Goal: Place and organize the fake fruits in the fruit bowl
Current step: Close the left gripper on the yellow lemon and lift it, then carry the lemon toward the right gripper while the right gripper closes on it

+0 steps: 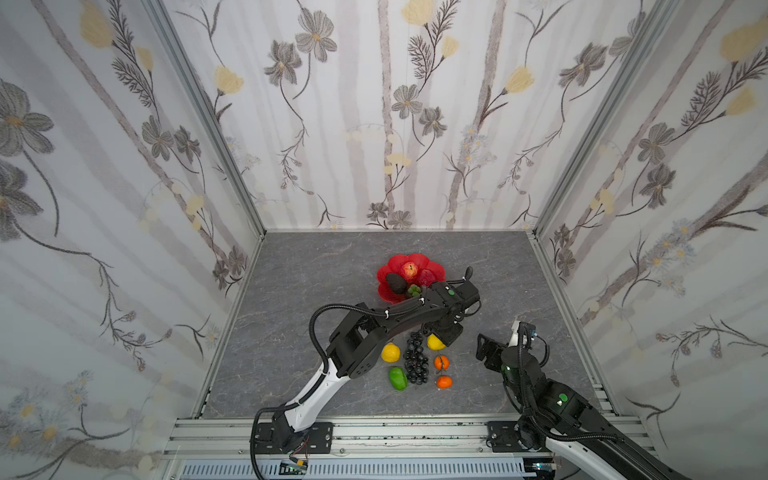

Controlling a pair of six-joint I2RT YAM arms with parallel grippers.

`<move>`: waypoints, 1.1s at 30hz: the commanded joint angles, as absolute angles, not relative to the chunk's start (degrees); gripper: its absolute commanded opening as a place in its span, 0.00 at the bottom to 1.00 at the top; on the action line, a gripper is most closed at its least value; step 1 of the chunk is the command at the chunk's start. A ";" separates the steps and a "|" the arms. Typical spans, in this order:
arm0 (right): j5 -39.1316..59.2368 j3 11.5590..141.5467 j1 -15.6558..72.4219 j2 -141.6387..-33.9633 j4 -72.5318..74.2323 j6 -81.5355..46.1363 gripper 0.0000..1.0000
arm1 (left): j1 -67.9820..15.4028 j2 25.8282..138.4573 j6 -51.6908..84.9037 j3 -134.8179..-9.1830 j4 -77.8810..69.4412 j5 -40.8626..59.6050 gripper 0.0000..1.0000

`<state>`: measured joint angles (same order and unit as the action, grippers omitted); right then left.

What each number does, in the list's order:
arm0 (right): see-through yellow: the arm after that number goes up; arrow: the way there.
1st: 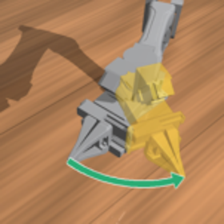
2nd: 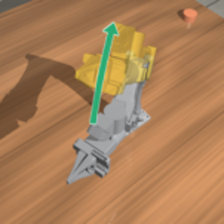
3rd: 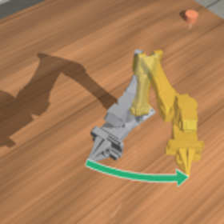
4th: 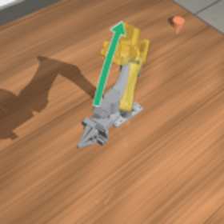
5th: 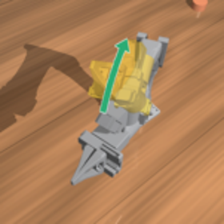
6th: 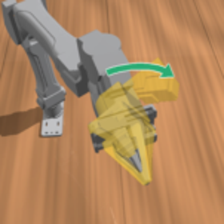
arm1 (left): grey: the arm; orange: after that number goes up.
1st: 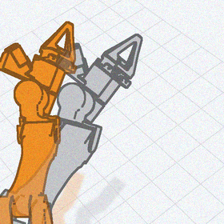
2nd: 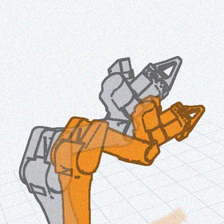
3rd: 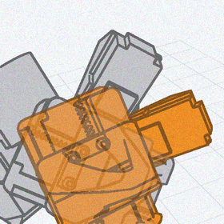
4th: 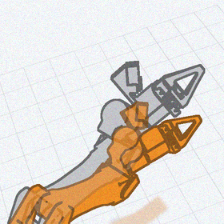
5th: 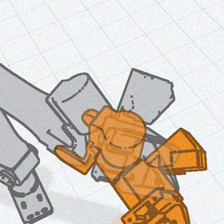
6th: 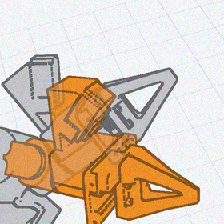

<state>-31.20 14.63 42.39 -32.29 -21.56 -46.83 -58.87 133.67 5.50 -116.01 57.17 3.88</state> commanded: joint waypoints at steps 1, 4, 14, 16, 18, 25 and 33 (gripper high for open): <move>-31.05 15.60 42.36 -32.93 -19.01 -46.67 0.92 | -58.69 133.05 8.04 -115.53 56.69 5.02 0.53; -30.88 16.25 42.36 -33.29 -19.01 -46.49 0.92 | -58.38 130.83 10.56 -113.75 54.30 5.34 0.51; -29.46 17.95 42.28 -34.73 -15.61 -45.29 0.92 | -56.44 115.11 23.24 -100.43 39.07 7.31 0.49; -28.39 18.58 42.28 -35.75 -13.67 -44.97 0.92 | -55.87 111.51 25.96 -97.10 35.38 6.99 0.49; -26.61 19.10 42.28 -37.07 -10.81 -43.85 0.92 | -55.27 108.08 28.71 -93.35 31.65 6.94 0.50; -13.42 20.95 42.36 -45.44 6.52 -37.44 0.90 | -50.85 95.17 44.54 -74.15 12.62 6.85 0.50; -3.87 27.33 49.81 -63.29 23.36 -31.86 0.86 | -49.13 86.04 57.95 -60.00 -1.14 3.70 0.49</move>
<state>-8.38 25.26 47.57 -60.01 13.02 -35.77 -49.34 87.79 50.22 -62.54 7.84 5.80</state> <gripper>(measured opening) 0.861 0.530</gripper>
